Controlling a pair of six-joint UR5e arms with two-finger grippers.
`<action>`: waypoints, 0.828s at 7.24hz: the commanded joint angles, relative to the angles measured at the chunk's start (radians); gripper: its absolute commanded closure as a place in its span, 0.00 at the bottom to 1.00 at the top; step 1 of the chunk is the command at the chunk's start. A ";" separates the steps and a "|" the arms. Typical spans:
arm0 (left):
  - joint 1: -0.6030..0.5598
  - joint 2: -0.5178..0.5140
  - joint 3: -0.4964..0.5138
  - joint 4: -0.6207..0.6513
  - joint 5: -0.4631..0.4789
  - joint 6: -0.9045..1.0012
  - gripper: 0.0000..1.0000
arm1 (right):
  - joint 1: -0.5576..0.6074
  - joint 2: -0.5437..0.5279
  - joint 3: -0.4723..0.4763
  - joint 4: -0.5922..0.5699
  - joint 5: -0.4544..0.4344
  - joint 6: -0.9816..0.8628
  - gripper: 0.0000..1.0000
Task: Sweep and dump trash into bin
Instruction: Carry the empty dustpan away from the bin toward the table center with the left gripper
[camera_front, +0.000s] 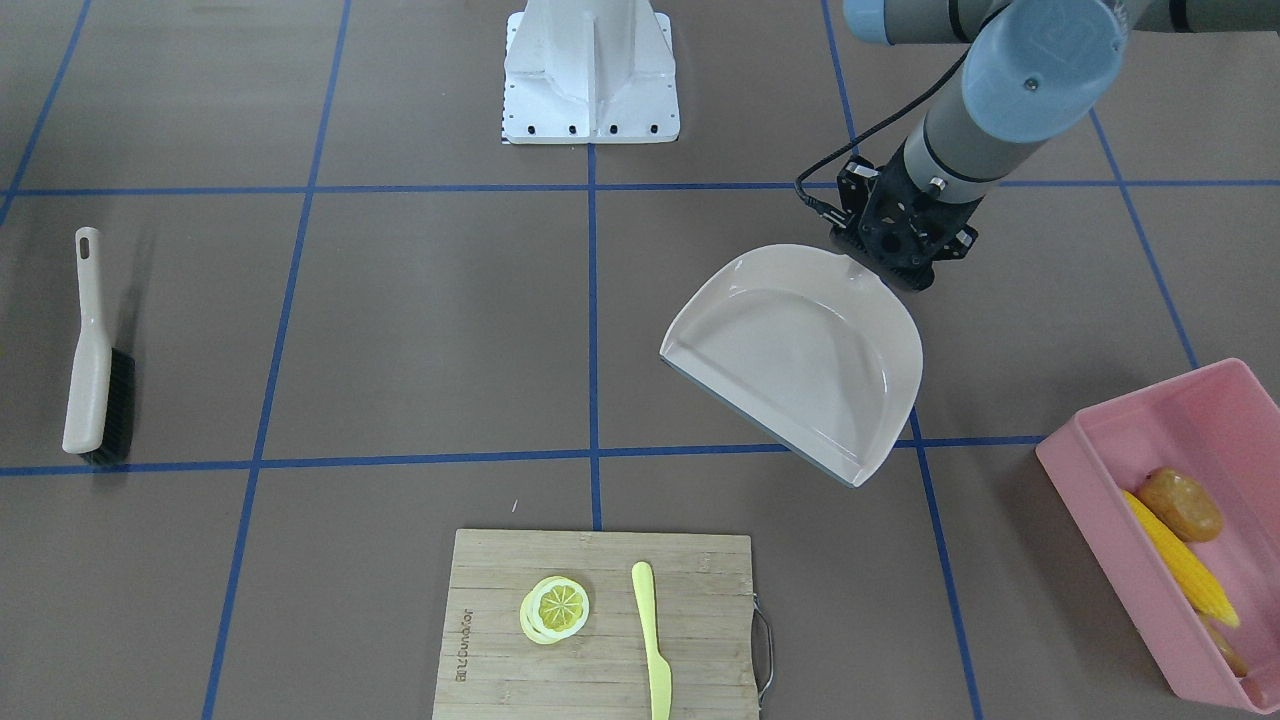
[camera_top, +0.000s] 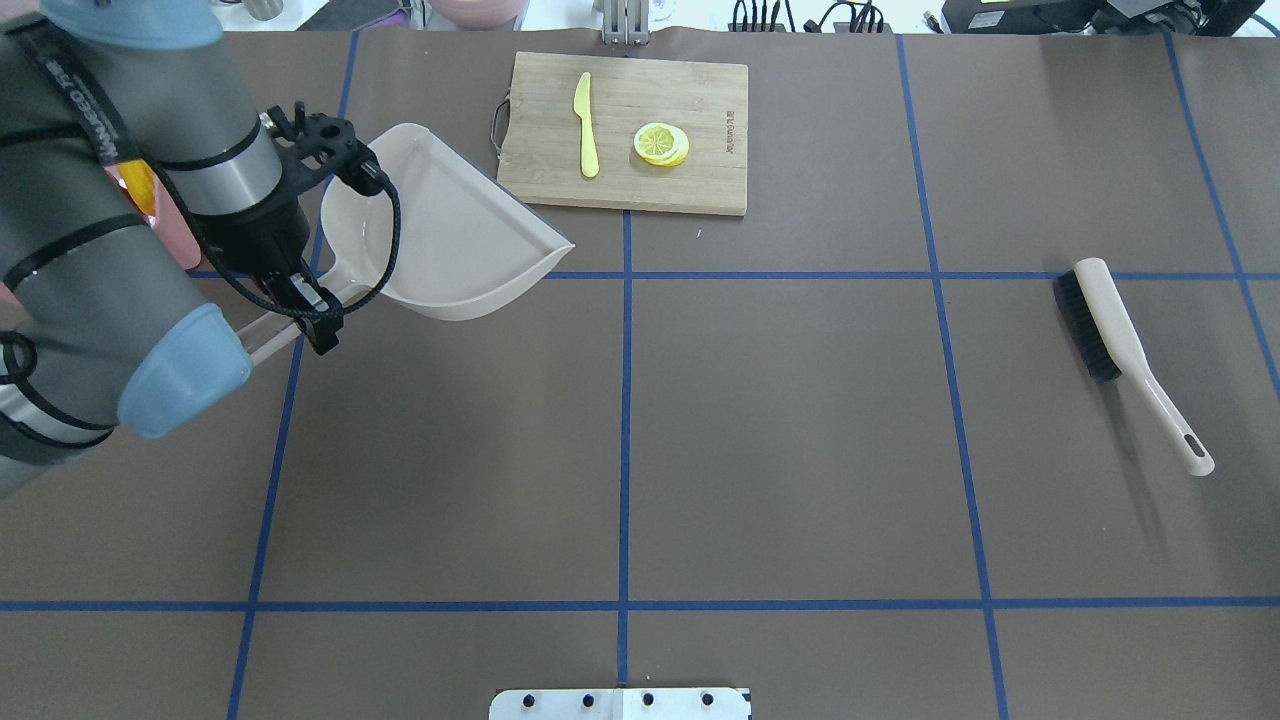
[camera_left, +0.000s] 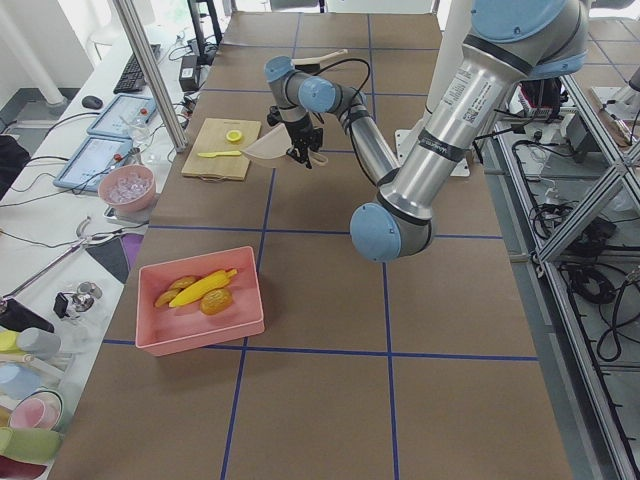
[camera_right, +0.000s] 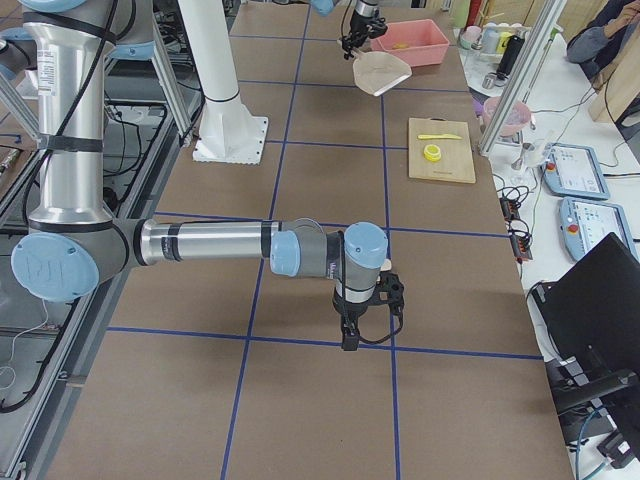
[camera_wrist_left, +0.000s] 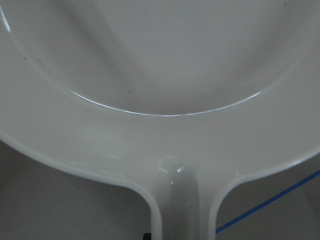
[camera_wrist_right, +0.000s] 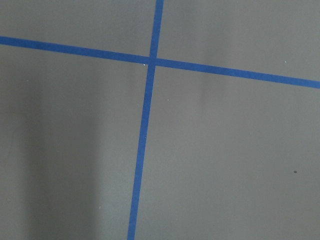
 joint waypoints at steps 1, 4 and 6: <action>0.074 0.061 0.007 -0.177 0.060 0.093 1.00 | 0.000 0.000 0.000 0.000 0.000 0.000 0.00; 0.198 0.130 0.004 -0.361 0.195 0.213 1.00 | 0.000 0.000 0.000 0.000 0.000 0.000 0.00; 0.240 0.167 0.034 -0.439 0.239 0.274 1.00 | 0.000 0.000 0.000 0.000 0.000 0.000 0.00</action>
